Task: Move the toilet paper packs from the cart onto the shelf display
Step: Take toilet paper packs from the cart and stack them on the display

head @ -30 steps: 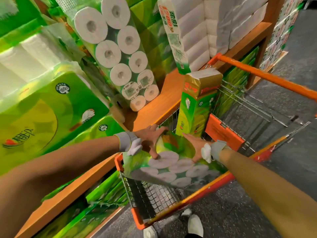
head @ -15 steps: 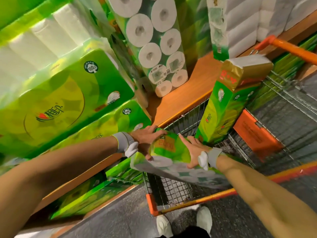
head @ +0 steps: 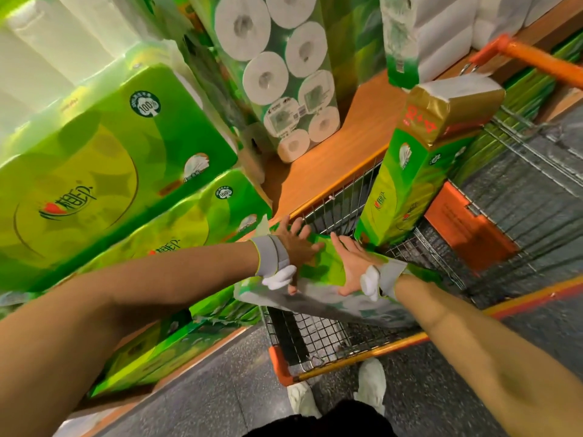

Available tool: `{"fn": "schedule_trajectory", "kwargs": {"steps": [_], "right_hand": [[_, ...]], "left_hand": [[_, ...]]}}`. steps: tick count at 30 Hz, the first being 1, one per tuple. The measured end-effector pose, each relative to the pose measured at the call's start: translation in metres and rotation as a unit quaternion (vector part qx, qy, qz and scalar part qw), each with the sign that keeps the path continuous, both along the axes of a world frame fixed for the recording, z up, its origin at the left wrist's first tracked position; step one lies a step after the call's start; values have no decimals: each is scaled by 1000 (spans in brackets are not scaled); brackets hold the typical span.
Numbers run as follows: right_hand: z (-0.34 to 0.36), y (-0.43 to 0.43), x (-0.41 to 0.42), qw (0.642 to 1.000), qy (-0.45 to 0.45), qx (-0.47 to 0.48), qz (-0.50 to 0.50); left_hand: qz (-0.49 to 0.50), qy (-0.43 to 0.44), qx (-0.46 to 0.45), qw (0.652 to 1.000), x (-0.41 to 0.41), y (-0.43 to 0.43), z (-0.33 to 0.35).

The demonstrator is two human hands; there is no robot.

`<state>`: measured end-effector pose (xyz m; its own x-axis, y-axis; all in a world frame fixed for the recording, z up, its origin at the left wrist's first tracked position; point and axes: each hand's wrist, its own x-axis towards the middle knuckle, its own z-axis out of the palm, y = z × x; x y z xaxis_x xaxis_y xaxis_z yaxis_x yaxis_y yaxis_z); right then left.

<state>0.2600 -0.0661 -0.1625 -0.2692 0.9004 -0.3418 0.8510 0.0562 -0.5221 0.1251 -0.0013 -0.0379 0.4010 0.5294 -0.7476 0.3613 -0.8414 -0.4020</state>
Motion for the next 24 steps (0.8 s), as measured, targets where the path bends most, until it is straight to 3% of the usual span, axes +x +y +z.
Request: {"fn": "schedule_trajectory", "kwargs": {"steps": [6, 12, 19, 24], "right_hand": [[-10, 0, 8, 1000, 2, -19, 0], [-42, -27, 39, 996, -86, -6, -28], [-43, -24, 48, 997, -51, -45, -22], [-27, -24, 45, 997, -69, 25, -9]], "left_hand": [[13, -2, -21, 1000, 3, 2, 9], [-12, -36, -36, 999, -8, 3, 8], [-26, -33, -20, 999, -11, 1, 12], [-49, -37, 4, 998, -23, 1, 34]]}}
